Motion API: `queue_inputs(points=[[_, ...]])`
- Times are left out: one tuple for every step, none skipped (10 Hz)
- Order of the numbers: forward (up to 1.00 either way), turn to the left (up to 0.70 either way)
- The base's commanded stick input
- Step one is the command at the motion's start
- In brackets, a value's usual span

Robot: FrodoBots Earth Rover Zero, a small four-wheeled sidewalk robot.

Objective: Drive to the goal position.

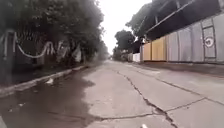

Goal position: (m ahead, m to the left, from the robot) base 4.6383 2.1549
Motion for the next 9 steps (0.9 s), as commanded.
queue_inputs(points=[[1.0,0.0],[1.0,0.0],[1.0,0.0],[1.0,0.0],[1.0,0.0],[1.0,0.01],[1.0,0.03],[1.0,0.05],[1.0,0.24]])
